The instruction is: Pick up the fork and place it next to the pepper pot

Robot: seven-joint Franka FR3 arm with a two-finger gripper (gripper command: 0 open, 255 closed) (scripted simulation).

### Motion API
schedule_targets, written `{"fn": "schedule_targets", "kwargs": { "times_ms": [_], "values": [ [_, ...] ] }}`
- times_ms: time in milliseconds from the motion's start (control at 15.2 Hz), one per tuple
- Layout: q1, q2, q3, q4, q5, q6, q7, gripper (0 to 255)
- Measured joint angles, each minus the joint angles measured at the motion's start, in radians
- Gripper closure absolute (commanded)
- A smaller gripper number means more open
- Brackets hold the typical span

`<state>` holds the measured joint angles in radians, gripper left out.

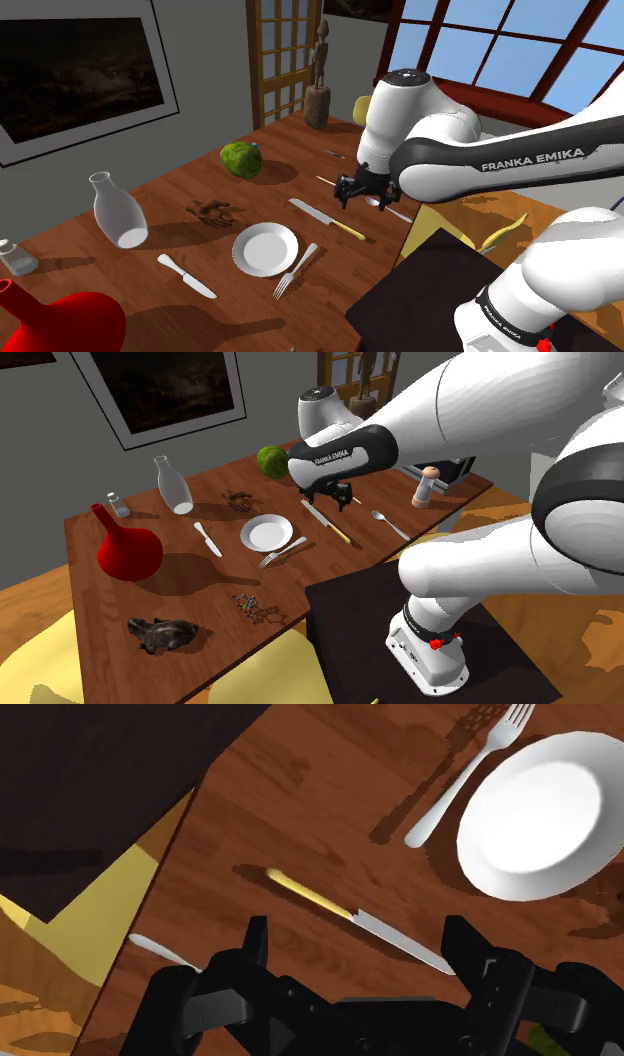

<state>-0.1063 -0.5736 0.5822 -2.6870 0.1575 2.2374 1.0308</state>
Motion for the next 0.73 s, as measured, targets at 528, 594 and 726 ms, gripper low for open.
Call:
{"fn": "schedule_targets", "kwargs": {
  "times_ms": [528,594,726],
  "values": [
    [-0.218,0.369,0.305,0.089,-0.180,0.220,0.463,0],
    [-0.255,0.428,0.342,0.108,-0.245,0.235,0.546,0],
    [-0.308,0.578,0.391,0.159,-0.428,0.248,0.745,0]
  ]
}}
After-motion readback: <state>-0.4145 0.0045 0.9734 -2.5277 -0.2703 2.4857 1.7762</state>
